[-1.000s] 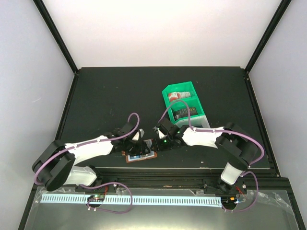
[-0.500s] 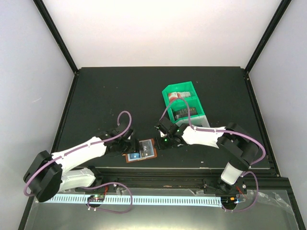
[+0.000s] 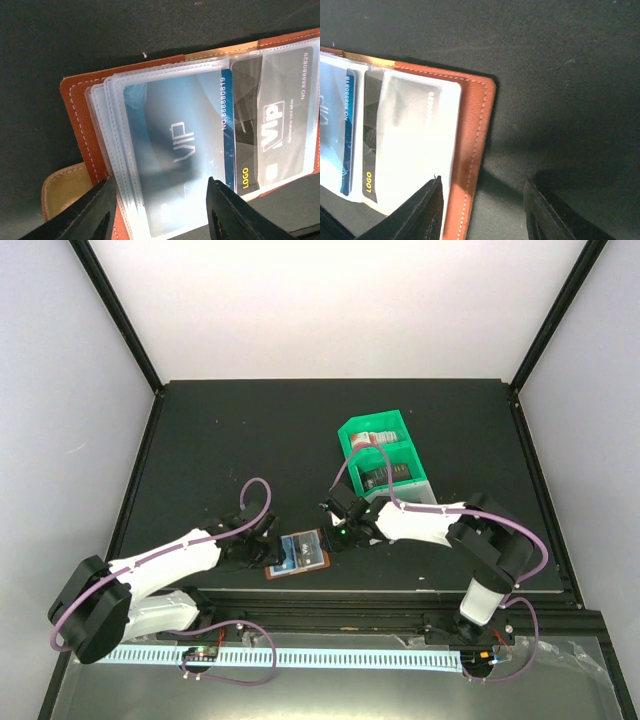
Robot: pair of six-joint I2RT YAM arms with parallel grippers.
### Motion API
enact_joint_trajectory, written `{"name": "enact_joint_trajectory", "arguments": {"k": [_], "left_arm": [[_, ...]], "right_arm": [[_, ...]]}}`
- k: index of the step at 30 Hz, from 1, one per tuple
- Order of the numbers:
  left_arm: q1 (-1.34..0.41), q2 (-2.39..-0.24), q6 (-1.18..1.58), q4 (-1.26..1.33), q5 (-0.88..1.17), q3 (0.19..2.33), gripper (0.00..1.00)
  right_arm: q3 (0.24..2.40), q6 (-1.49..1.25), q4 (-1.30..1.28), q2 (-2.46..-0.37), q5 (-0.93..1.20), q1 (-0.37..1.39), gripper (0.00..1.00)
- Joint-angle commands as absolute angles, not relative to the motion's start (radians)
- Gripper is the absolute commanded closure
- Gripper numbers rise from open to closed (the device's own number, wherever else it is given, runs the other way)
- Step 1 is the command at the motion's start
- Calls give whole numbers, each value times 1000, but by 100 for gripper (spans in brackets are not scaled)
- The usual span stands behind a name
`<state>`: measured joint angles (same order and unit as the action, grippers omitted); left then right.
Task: Put the credit cards into the card holder
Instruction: Turn over the card slot in the card holder.
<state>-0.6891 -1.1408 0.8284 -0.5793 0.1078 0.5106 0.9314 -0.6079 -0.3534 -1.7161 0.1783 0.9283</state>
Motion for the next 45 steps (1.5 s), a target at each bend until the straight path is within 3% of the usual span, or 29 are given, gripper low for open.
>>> {"name": "enact_joint_trajectory", "arguments": {"k": [1,15,18,26,45], "left_arm": [[-682,-1145,833,-519,151,502,52],[-671,-1164,838,-348,203,458,59],[-670,-1161,850,-351,189,448,59],[-663,-1121,869,-387,157,427,59],[-655,-1086,885,-405,152,406,60]], "right_arm": [[948,-592,-356,-1735,192,935,55],[1000,-640,-491,-1652,-110,954,59],[1040,-586,-480,-1669,-48,994,59],[1100,-502,-378,-1773,230,1052,75],[1145,-486,-362,-1872,293,1053,85]]}}
